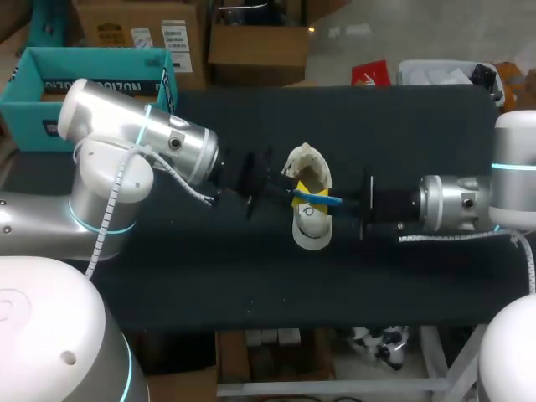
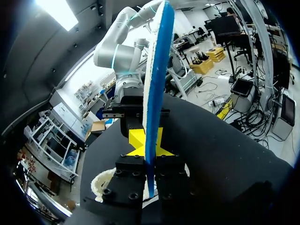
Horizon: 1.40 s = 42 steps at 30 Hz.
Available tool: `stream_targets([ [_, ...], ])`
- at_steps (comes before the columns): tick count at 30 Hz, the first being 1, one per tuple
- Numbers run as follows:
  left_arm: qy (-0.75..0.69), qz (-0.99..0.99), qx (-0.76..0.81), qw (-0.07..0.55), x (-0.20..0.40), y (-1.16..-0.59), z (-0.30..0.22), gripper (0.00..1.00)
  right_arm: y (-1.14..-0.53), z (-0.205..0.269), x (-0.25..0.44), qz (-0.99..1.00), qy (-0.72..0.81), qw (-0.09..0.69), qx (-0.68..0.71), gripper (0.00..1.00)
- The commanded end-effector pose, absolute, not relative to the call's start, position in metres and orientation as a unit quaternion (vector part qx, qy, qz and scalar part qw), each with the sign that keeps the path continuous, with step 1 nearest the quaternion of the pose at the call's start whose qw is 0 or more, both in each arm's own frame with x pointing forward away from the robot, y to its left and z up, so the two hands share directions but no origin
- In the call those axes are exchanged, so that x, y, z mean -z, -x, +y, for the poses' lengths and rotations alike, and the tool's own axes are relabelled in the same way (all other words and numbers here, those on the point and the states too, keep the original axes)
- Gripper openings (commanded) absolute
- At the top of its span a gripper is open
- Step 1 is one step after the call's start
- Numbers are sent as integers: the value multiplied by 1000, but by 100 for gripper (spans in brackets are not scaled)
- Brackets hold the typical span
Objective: Open the shoe tongue, take the insole out of the shoe, put the insole back into the shoe, and pack the shoe into the shoebox
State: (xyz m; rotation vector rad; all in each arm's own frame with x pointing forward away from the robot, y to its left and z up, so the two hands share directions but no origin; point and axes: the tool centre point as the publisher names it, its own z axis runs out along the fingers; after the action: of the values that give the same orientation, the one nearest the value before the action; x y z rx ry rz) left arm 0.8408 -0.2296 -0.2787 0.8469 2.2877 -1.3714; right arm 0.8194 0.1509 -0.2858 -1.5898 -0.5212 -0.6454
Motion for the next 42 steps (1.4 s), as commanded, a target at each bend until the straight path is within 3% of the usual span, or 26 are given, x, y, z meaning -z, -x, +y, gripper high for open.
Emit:
stream_targets([
  [1, -299, 806, 481, 174, 279, -838, -231, 0, -816, 151, 286, -224, 695, 622, 282, 0],
  [8, -309, 809, 468, 175, 281, -838, -229, 0, -817, 150, 286, -218, 699, 621, 279, 0],
  [9, -311, 809, 466, 176, 282, -839, -230, 0, -817, 150, 285, -217, 701, 620, 278, 24],
  [10, -312, 809, 465, 177, 282, -839, -230, 0, -817, 150, 283, -217, 703, 617, 279, 68],
  [11, -313, 808, 466, 178, 283, -839, -230, 0, -816, 150, 282, -216, 707, 613, 278, 92],
  [13, -315, 808, 463, 181, 284, -840, -230, 0, -812, 149, 279, -213, 713, 607, 279, 100],
  [17, -323, 806, 461, 181, 286, -843, -229, 0, -805, 146, 274, -203, 725, 595, 281, 100],
  [19, -328, 804, 460, 185, 288, -843, -228, 0, -802, 144, 273, -199, 727, 592, 284, 91],
  [20, -329, 804, 460, 185, 289, -843, -228, 0, -801, 144, 273, -198, 728, 591, 286, 70],
  [21, -330, 804, 460, 185, 289, -844, -228, 0, -800, 143, 272, -195, 731, 588, 288, 59],
  [29, -356, 787, 465, 195, 291, -846, -224, 0, -796, 139, 275, -183, 743, 570, 299, 44],
  [38, -383, 773, 472, 183, 298, -854, -227, 0, -802, 138, 283, -171, 760, 548, 305, 41],
  [42, -388, 769, 475, 180, 301, -858, -227, 0, -806, 139, 285, -175, 761, 543, 308, 27],
])
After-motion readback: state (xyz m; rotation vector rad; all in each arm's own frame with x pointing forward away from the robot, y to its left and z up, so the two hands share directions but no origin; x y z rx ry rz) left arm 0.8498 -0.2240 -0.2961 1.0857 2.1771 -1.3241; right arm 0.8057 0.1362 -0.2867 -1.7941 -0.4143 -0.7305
